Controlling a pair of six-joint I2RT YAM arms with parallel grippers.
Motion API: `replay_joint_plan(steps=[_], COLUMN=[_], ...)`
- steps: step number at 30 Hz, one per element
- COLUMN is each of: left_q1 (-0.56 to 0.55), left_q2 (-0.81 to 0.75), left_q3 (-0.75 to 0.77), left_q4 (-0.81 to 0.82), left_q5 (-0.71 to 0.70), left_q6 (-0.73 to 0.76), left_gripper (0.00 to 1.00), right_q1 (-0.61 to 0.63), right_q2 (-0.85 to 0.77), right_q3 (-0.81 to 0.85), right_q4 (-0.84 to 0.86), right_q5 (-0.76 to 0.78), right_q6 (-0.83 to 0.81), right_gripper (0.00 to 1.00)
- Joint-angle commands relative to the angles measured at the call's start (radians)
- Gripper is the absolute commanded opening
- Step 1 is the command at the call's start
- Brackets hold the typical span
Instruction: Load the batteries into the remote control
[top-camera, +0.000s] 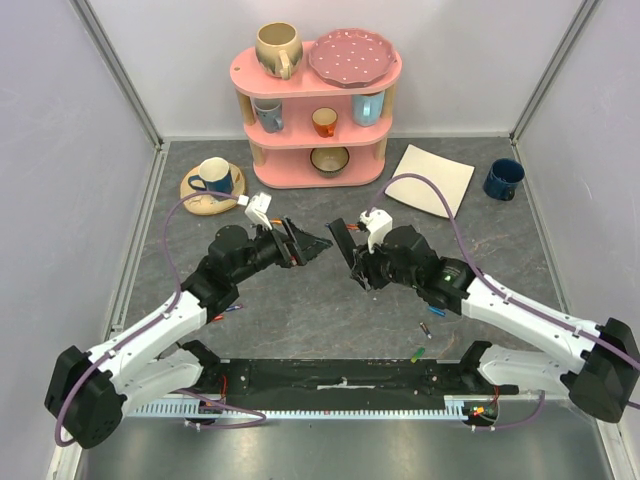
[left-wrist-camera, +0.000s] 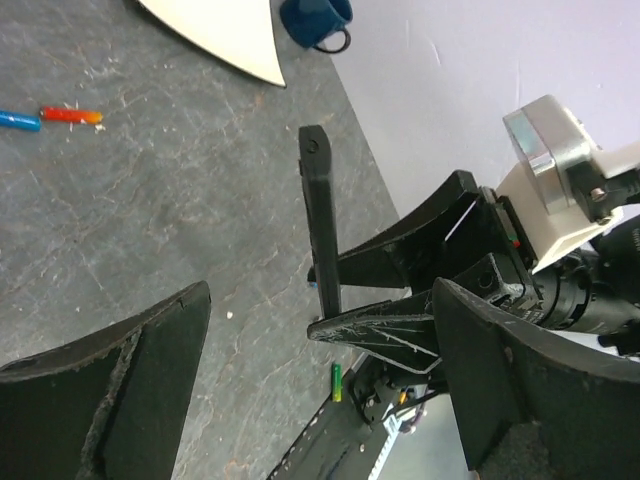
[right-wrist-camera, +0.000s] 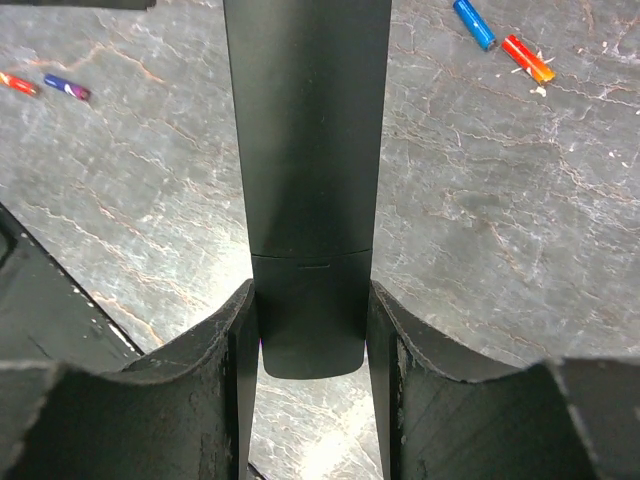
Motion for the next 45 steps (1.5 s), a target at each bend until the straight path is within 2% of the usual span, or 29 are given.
replay_joint_plan(steps=[1, 5, 12, 17, 24, 45], left_q1=[-0.035, -0.046, -0.066, -0.097, -0.135, -0.182], left_q2=[0.022, 0.031, 0.066, 0.085, 0.115, 0.181], left_q3=[0.045, 0.035, 0.032, 0.035, 0.042, 0.038], left_q4=[-0.013, 0.031, 0.076, 0.103, 0.096, 0.163], left_q5=[-0.049, -0.046, -0.057, -0.114, -0.195, -0.210], left_q6=[0.058, 0.052, 0.051, 0.063, 0.070, 0.061], left_gripper=[0.95, 0.95, 0.93, 0.87, 0.71, 0.56], right_q1=[0.067, 0.119, 0.164, 0.184, 0.205, 0.221], right_q2=[0.032, 0.063, 0.084, 0.091, 0.094, 0.091], right_q3=[0.092, 0.112, 0.122, 0.133, 0.142, 0.130], right_q4=[-0.049, -0.060, -0.037, -0.037, -0.035, -0.021], right_q5=[0.160, 0.220, 0.228, 0.249, 0.271, 0.271], right_q6=[-0.060, -0.061, -0.032, -0.020, -0.004, 0.009], right_gripper=[0.34, 0.34, 0.34, 0.34, 0.34, 0.34])
